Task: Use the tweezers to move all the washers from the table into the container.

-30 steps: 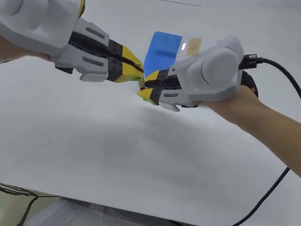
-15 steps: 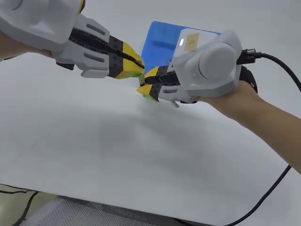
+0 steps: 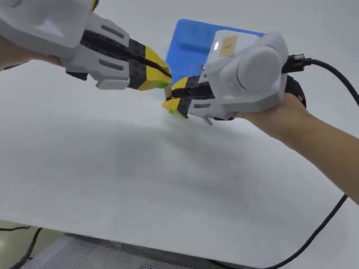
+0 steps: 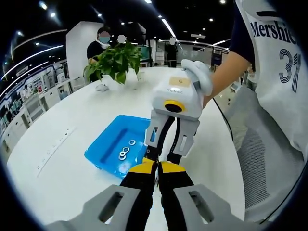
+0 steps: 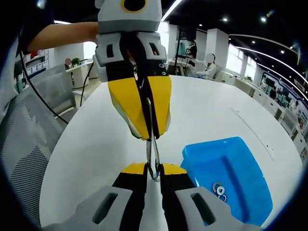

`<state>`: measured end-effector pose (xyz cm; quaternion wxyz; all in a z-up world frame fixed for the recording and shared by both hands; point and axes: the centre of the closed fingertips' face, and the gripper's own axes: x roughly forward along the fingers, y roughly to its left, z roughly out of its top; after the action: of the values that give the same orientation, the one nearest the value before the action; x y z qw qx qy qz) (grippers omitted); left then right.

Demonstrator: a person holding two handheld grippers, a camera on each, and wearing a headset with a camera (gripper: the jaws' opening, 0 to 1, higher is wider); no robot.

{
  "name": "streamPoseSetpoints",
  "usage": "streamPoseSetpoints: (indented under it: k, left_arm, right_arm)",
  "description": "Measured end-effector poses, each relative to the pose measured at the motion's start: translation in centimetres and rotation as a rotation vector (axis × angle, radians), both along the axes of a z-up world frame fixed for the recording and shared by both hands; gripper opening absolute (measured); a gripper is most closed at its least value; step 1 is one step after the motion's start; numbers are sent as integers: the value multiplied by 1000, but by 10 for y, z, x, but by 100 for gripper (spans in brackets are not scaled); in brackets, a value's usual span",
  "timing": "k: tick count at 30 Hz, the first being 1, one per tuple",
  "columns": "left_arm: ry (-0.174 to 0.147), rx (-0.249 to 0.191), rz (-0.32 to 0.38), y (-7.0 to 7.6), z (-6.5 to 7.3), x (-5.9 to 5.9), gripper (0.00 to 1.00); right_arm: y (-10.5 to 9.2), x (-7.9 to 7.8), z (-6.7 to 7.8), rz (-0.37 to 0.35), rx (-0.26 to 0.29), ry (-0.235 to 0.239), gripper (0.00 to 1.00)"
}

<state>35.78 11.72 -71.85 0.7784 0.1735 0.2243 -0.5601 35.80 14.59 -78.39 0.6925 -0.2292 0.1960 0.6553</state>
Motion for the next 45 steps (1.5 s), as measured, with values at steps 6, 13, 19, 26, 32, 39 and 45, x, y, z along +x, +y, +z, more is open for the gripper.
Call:
streamPoseSetpoints:
  k: [6,13,19,26,32,39,45]
  left_arm:
    - [-3,12,-10,-3,1,-1,6]
    - [5,10,-6,-3,1,2,6]
    - [13,4,-1,-1,-1,7,6]
    - [19,-4,-8,-5,-2,5,6]
    - [22,1,-17,-4,1,2,6]
    - [1,15,-33,-6,13,0,6]
    - [-58,12,-47,-12,35,0,6]
  right_arm:
    - [-1,0,0,5,-9,-2,12]
    - [4,2,2,22,2,3,12]
    - [4,3,1,26,-5,6,11]
    - [2,1,1,23,-6,0,10]
    - [-1,-1,4,23,-4,-13,10]
    - [-2,0,14,27,6,-29,10]
    - [-7,5,36,10,33,-59,10]
